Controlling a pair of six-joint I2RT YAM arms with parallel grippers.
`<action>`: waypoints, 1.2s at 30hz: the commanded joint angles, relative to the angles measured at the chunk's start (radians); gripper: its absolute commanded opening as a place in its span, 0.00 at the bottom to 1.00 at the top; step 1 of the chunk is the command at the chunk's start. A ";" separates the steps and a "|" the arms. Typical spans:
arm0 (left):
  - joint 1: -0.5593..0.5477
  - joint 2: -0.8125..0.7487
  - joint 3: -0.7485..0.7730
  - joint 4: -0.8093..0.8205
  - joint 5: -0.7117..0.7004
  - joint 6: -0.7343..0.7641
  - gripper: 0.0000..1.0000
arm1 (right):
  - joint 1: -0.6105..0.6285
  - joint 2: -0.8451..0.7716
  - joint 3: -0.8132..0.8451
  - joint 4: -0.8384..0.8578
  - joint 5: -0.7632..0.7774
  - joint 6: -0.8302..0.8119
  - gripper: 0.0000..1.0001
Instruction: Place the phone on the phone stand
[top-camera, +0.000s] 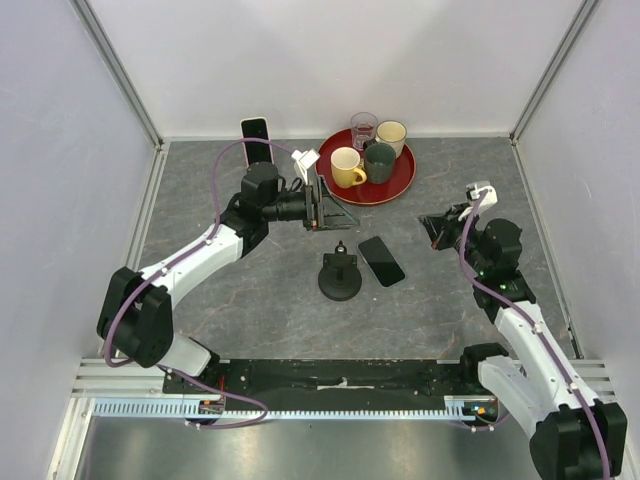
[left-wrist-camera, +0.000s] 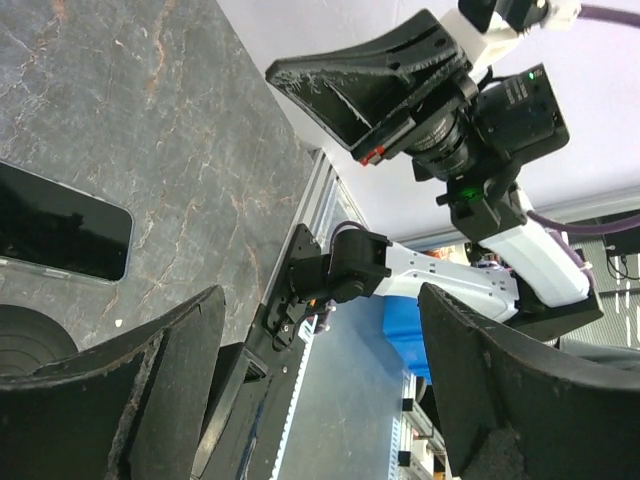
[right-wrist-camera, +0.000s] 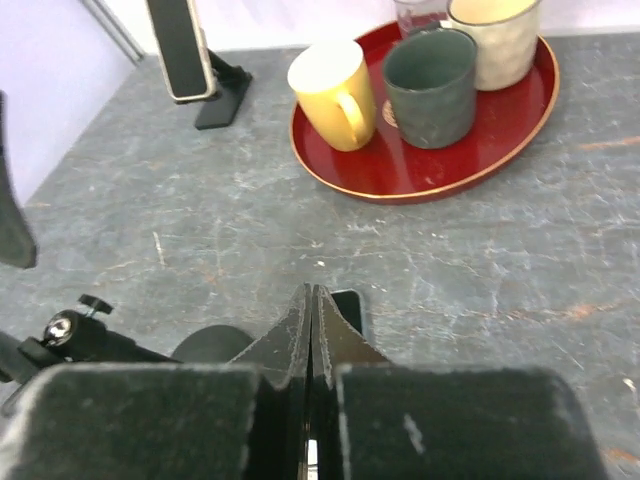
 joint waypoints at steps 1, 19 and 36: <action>0.000 -0.025 0.045 -0.060 -0.012 0.087 0.84 | 0.003 0.083 0.097 -0.235 0.075 -0.051 0.14; 0.040 -0.022 0.028 -0.064 -0.041 0.069 0.83 | 0.322 0.855 0.666 -0.714 0.356 -0.213 0.98; 0.051 -0.010 0.013 -0.011 -0.007 0.019 0.83 | 0.388 1.053 0.677 -0.708 0.365 -0.268 0.98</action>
